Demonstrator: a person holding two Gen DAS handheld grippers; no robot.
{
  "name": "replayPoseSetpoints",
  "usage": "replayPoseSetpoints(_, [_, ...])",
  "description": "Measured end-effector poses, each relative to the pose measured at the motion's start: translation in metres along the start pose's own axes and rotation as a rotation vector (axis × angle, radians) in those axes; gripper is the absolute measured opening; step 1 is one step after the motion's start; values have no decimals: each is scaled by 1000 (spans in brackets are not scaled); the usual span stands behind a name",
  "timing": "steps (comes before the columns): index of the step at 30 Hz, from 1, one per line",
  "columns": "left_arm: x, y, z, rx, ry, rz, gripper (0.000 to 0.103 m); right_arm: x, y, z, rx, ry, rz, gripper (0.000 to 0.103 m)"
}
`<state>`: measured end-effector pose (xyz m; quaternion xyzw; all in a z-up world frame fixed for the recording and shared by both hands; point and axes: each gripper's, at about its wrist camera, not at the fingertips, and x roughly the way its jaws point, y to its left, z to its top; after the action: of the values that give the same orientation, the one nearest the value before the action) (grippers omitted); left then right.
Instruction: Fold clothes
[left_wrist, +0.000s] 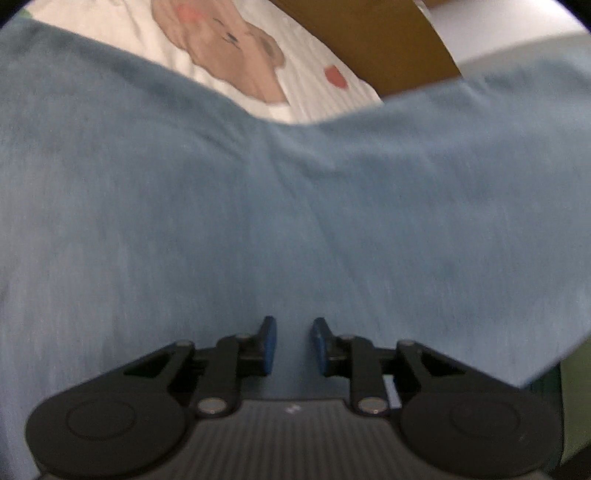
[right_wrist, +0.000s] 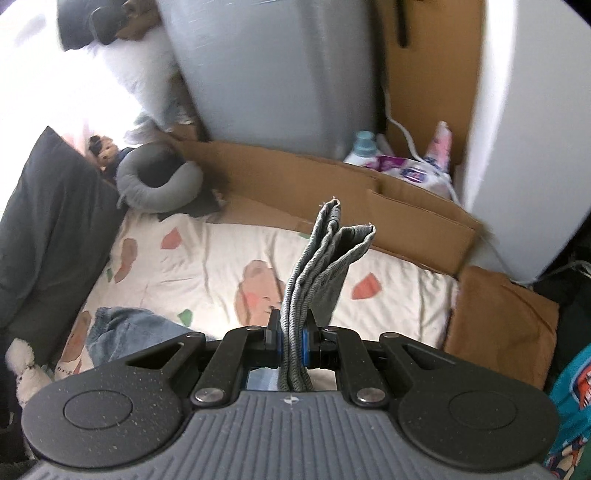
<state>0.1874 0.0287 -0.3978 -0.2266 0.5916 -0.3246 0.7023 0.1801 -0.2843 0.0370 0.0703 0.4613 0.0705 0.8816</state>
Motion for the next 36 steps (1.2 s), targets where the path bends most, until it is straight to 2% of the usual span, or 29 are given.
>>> replayPoseSetpoints(8, [-16, 12, -37, -64, 32, -46, 21, 20, 64, 21, -62, 23, 76, 9])
replayPoseSetpoints(13, [-27, 24, -50, -112, 46, -30, 19, 36, 96, 31, -79, 41, 135, 9])
replayPoseSetpoints(22, [-43, 37, -61, -175, 4, -50, 19, 67, 148, 31, -84, 93, 259, 9])
replayPoseSetpoints(24, [-53, 41, -63, -205, -25, -68, 19, 73, 159, 31, -89, 102, 277, 9])
replayPoseSetpoints(28, [-73, 50, -61, -267, -112, -59, 20, 89, 179, 36, -87, 123, 306, 9])
replayPoseSetpoints(34, [-141, 69, -53, -308, -283, 16, 21, 118, 206, 42, -70, 164, 335, 9])
replayPoseSetpoints(36, [-168, 77, -53, -319, -346, 68, 23, 129, 216, 43, -54, 176, 352, 9])
